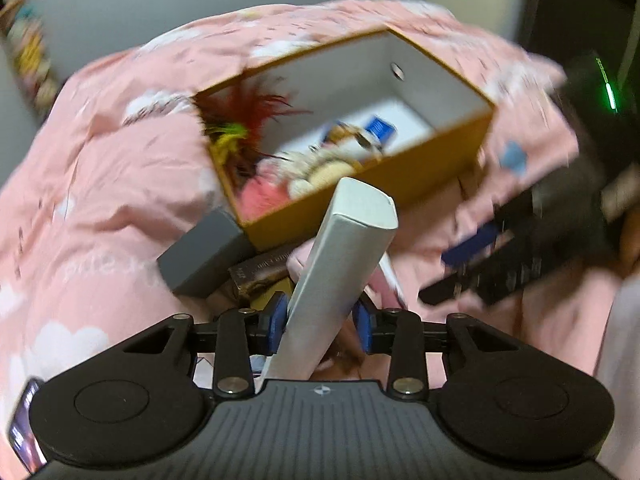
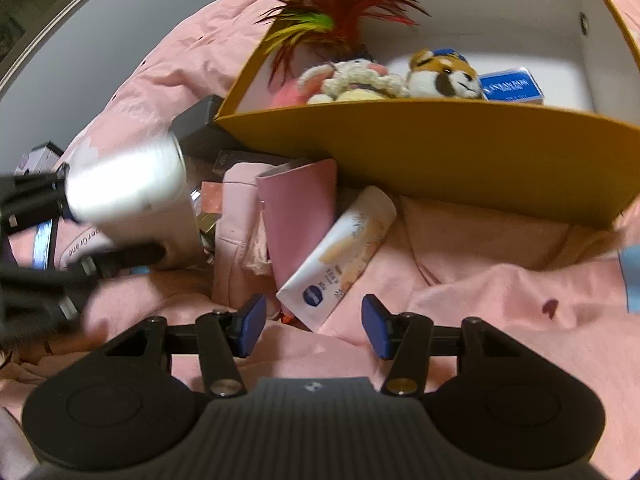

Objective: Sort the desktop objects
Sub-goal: 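Carry the white tube toward the box with the left gripper while the right grasps the Nivea tube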

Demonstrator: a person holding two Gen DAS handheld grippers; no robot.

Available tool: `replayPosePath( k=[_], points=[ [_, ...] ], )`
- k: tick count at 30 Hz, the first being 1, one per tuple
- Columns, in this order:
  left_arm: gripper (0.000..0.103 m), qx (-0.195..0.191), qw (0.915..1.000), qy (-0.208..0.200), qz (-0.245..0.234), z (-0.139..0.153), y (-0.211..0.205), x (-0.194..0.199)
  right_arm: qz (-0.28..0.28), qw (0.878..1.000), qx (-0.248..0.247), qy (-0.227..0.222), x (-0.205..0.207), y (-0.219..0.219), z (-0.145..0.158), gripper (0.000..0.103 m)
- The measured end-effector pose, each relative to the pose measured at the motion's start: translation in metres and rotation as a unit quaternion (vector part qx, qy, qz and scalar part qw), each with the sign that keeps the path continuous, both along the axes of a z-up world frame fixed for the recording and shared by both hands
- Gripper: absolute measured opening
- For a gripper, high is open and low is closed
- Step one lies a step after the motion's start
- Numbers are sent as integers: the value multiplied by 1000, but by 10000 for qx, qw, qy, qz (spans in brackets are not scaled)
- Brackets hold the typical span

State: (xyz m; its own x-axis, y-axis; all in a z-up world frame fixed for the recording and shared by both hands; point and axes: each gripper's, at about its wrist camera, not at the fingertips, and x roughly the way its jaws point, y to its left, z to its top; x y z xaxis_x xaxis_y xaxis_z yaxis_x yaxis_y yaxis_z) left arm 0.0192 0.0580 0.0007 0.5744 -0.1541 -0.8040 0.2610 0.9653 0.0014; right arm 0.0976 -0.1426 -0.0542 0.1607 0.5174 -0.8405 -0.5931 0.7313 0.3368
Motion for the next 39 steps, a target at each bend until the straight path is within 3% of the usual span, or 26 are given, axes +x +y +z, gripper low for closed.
replayPosePath(
  k=[4, 9, 10, 12, 13, 16, 23, 28, 33, 39],
  points=[
    [38, -529, 9973, -45, 514, 11, 14, 8, 209, 9997, -64, -55, 2, 14, -3, 55],
    [35, -770, 9937, -67, 816, 11, 21, 18, 475, 9985, -254, -35, 1, 30, -13, 55],
    [35, -771, 9933, -66, 854, 8, 21, 20, 488, 9984, -294, -22, 1, 31, -16, 54],
    [34, -709, 9932, -94, 916, 3, 22, 21, 485, 9981, -389, 39, 2, 33, -22, 36],
    [33, -635, 9933, -100, 959, 0, 22, 21, 447, 9981, -425, 64, 3, 32, -24, 34],
    [33, -507, 9935, -82, 1015, -7, 20, 21, 337, 9988, -361, 70, 3, 26, -23, 30],
    [33, -373, 9937, -134, 1053, -16, 12, 18, -67, 9958, -749, -532, -8, 14, -14, 19],
    [33, -182, 9938, 21, 1098, -30, 6, 16, -149, 9949, -883, -461, -2, 8, -27, 19],
    [33, -241, 9923, 117, 1210, -36, 10, 12, -128, 9957, -849, -349, 2, 17, -40, 20],
    [33, -250, 9912, 9, 1300, -33, 10, 8, -305, 9959, -642, -558, 2, 7, -27, 12]
  ],
)
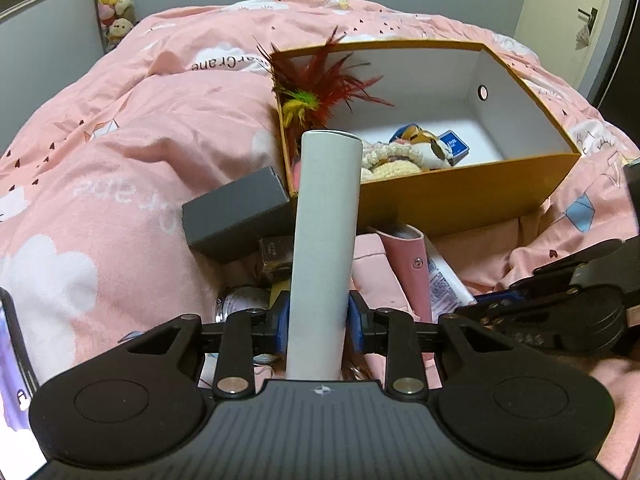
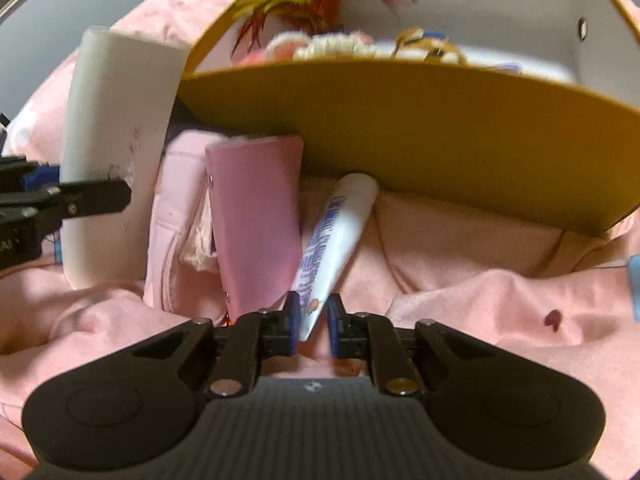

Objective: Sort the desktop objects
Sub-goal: 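Carry the white tube toward the box with the left gripper while the right grasps the Nivea tube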

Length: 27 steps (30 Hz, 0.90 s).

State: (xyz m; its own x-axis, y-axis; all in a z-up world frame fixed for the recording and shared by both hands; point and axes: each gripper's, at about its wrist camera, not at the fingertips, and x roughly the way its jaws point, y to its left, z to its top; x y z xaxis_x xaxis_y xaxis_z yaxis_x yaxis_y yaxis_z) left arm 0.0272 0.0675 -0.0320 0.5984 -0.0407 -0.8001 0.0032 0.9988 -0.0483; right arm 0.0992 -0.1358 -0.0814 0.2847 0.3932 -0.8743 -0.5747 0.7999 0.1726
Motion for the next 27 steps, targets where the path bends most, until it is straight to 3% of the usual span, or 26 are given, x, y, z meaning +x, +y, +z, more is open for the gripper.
replayPosePath(
  k=[8, 18, 23, 27],
  points=[
    [32, -144, 9997, -182, 14, 18, 2, -3, -379, 9955, 405, -768, 2, -17, 45, 7],
    [32, -607, 9967, -448, -313, 59, -10, -5, -654, 9903, 760, -962, -2, -53, 90, 6],
    [32, -985, 9925, -499, -523, 77, -20, 9, -578, 9877, 687, -1277, -3, -65, 111, 6],
    [32, -1167, 9894, -560, -664, 88, -31, 27, -544, 9861, 910, -1280, 2, -80, 132, 6]
  ],
)
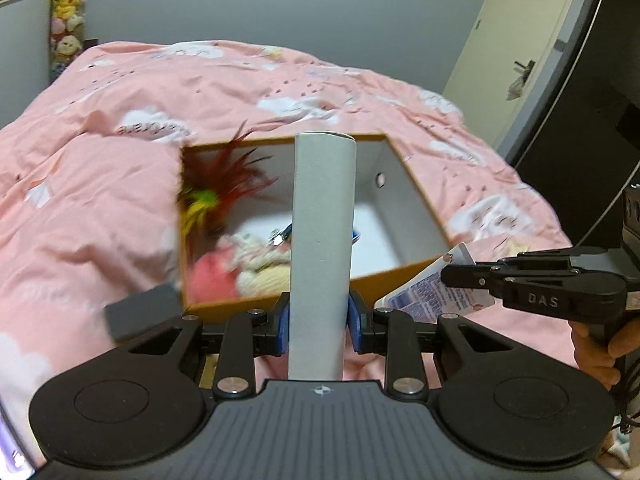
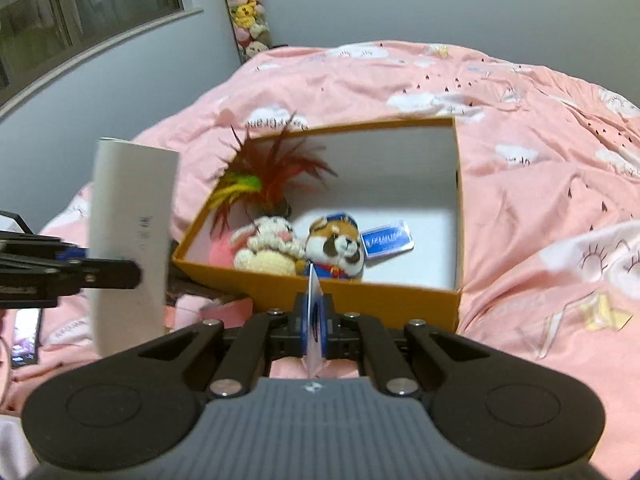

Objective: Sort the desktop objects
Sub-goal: 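Carry the white tube toward the box with the left gripper while the right grasps the Nivea tube, then lower the white tube upright into the box with the left gripper while the right holds the Nivea tube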

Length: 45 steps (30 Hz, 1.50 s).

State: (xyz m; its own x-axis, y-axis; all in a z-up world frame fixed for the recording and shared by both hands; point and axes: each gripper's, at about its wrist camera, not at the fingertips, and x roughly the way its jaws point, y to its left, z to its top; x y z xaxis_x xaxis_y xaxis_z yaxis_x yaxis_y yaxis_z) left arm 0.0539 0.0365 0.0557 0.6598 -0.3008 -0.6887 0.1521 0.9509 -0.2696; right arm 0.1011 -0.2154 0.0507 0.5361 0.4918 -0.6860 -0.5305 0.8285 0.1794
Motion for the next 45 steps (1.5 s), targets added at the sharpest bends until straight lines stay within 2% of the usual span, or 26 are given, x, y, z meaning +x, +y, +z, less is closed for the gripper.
replayPosePath(
  k=[8, 12, 20, 24, 28, 37, 45],
  points=[
    [32, -428, 9989, -43, -187, 4, -27, 39, -224, 9973, 351, -611, 7, -27, 44, 6],
    [32, -515, 9984, 37, -246, -1, -38, 60, -412, 9948, 445, -818, 16, -39, 56, 6],
    [32, -827, 9955, 257, -375, -11, -49, 104, -1096, 9850, 122, -1327, 40, -61, 67, 5],
    [32, -1096, 9921, 447, -424, -22, -56, 131, -1372, 9828, -26, -1233, 58, -70, 57, 5],
    [32, -1198, 9903, 614, -333, -38, -64, 154, -1487, 9839, -25, -995, 77, -78, 42, 5],
    [32, -1608, 9777, 1306, -336, -91, -84, 192, -1280, 9895, -29, -672, 100, -73, 17, 5],
    [32, -1579, 9707, 1751, -457, -121, -95, 208, -1075, 9892, -2, -993, 106, -65, 35, 6]
  ],
)
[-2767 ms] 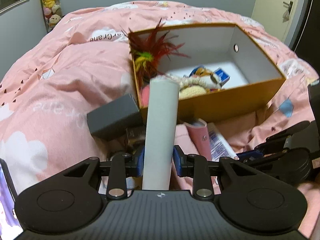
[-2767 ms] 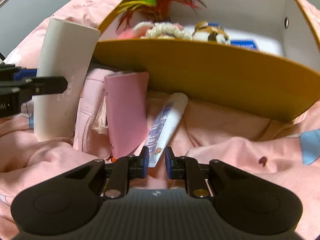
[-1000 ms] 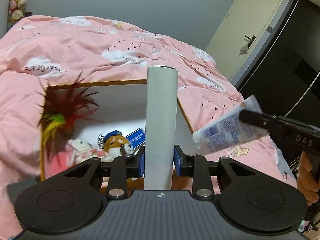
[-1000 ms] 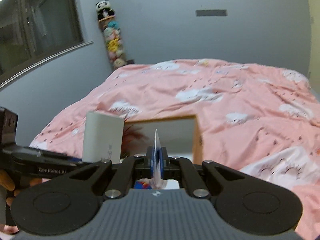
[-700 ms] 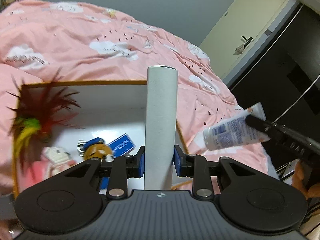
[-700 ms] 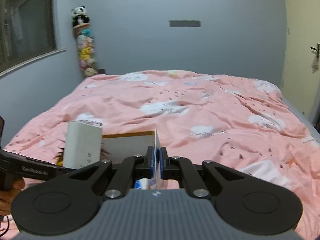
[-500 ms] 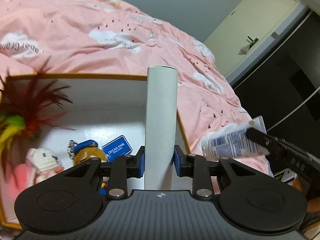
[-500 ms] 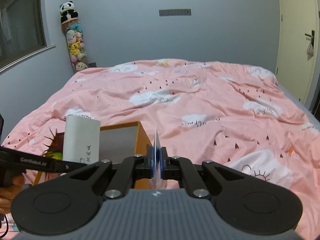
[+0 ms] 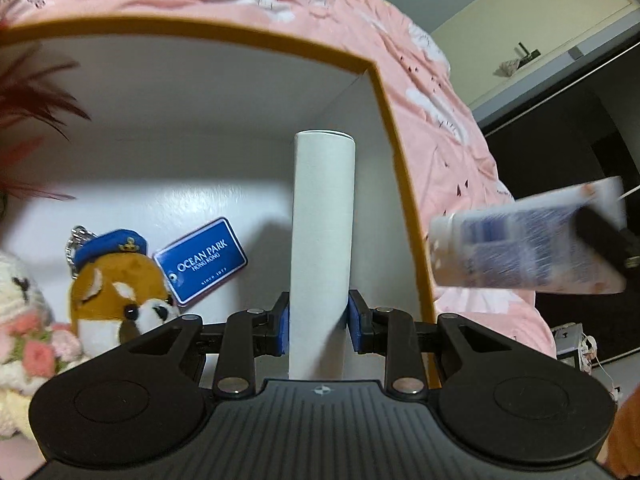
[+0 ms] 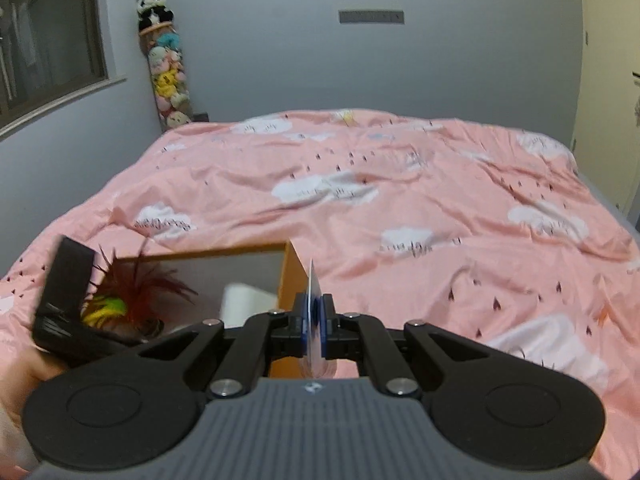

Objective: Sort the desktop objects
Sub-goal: 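Lower the white tube upright into the box with the left gripper while the right holds the Nivea tube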

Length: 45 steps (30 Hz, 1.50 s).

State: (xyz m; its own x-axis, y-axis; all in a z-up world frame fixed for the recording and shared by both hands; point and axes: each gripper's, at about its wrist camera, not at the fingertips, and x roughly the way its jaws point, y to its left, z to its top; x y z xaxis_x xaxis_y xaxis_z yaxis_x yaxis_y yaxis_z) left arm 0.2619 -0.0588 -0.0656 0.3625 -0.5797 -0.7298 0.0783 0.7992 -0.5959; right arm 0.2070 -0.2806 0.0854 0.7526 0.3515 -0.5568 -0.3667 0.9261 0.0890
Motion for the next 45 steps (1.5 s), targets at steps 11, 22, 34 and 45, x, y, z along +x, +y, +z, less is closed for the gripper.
replayPosePath(
  k=[11, 22, 34, 45],
  points=[
    [33, 259, 9988, 389, -145, -24, -5, 6, 290, 9992, -114, -268, 13, 23, 10, 5],
    [57, 1176, 9927, 154, -210, -12, -4, -10, 393, 9987, -109, -318, 16, 30, 12, 6],
    [61, 1247, 9910, 464, -141, -9, 15, -24, 440, 9984, -89, -354, 16, 32, 13, 6],
    [65, 1408, 9872, 716, -216, -4, 32, -37, 474, 9983, -63, -347, 13, 33, 14, 6]
  ],
)
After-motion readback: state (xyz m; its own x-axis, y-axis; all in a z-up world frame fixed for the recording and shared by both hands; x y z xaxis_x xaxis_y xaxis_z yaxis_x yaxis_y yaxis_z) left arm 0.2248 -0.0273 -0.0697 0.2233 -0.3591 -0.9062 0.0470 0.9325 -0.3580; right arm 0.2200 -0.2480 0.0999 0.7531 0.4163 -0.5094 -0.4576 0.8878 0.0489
